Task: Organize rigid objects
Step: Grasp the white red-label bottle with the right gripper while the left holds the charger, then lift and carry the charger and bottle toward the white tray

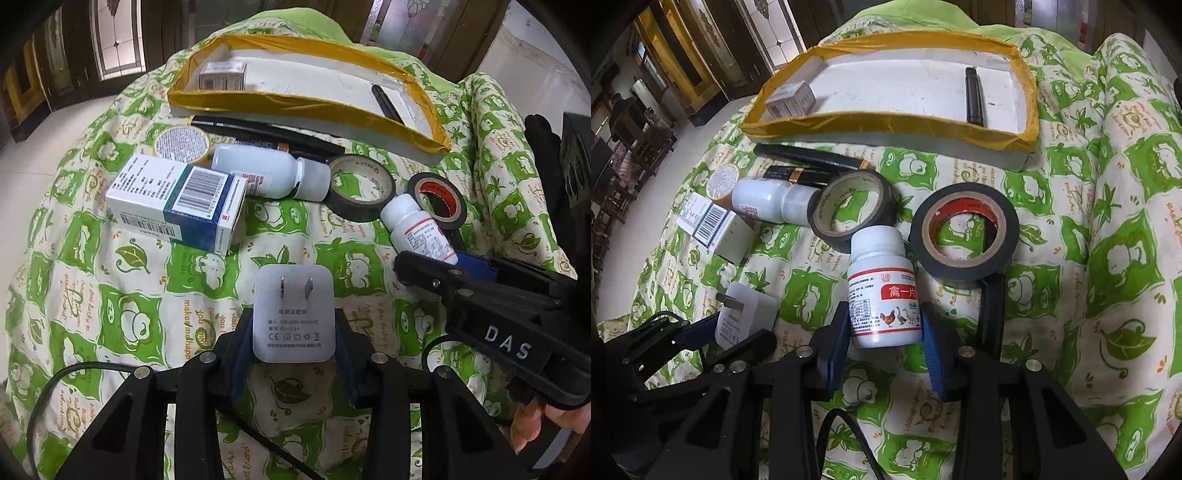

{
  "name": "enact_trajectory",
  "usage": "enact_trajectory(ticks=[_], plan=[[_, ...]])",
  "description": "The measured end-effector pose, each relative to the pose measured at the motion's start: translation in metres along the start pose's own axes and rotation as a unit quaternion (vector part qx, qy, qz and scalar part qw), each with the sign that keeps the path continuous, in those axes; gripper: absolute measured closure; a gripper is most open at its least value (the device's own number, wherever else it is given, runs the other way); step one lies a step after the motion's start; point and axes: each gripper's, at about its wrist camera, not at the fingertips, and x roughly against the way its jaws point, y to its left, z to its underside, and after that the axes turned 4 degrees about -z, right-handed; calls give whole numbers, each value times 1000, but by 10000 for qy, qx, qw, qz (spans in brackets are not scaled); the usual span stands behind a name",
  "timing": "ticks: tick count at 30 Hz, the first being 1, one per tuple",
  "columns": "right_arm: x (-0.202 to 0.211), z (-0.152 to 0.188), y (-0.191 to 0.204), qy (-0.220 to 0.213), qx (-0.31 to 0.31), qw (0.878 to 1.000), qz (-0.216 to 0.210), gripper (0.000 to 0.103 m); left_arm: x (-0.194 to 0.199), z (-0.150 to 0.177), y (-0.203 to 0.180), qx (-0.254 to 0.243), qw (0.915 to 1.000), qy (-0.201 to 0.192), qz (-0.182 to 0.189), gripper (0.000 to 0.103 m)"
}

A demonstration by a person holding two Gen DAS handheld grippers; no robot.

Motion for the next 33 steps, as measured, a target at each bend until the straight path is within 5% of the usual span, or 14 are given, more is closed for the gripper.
enact_trajectory(ticks=[12, 33], plan=[[38, 4, -21, -407, -606, 9928, -947, 69, 17, -1, 11, 196, 9989, -321, 282, 61], [67, -6, -21, -792, -670, 9878, -1159, 68, 47, -42, 7, 141, 9956, -827, 412, 61]])
